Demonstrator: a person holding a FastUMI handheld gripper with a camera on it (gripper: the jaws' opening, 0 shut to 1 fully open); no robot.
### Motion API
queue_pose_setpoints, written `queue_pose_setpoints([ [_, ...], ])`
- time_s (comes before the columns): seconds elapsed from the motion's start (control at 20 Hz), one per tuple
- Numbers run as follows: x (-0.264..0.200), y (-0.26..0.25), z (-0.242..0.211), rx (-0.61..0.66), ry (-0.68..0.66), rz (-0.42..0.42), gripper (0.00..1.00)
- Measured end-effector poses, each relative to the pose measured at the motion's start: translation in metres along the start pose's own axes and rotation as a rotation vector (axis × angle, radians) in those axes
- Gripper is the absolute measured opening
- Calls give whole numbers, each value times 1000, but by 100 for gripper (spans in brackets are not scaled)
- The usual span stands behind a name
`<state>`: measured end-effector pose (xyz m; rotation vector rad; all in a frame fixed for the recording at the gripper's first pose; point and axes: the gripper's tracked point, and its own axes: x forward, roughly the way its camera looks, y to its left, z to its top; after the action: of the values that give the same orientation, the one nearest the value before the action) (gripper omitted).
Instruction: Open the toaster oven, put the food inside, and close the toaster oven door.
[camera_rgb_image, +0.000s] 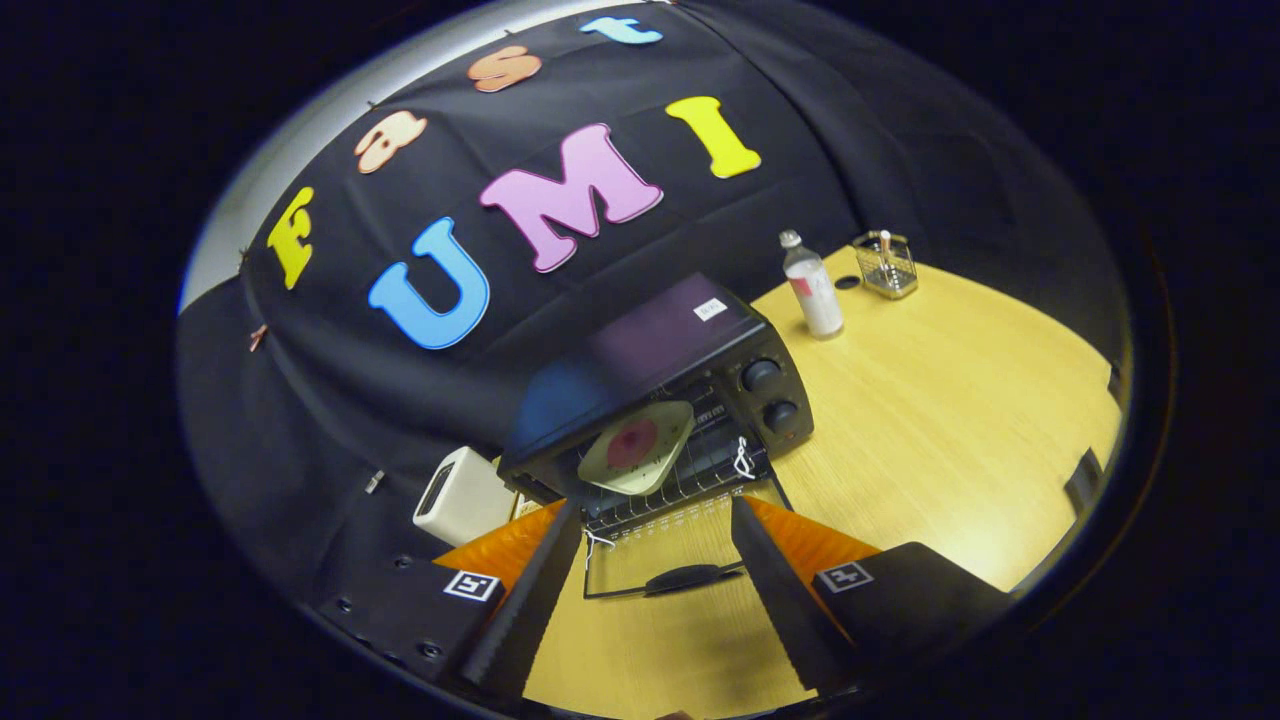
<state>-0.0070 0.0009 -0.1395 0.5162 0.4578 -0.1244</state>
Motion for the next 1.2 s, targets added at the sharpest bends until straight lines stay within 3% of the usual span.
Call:
queue_pose_setpoints([
  [0.55, -90, 31, 50, -403, -259, 15, 99],
  [0.85, -99, 43, 65, -467, -329, 28, 99],
  [1.2, -92, 41, 70, -433, -309, 20, 99],
])
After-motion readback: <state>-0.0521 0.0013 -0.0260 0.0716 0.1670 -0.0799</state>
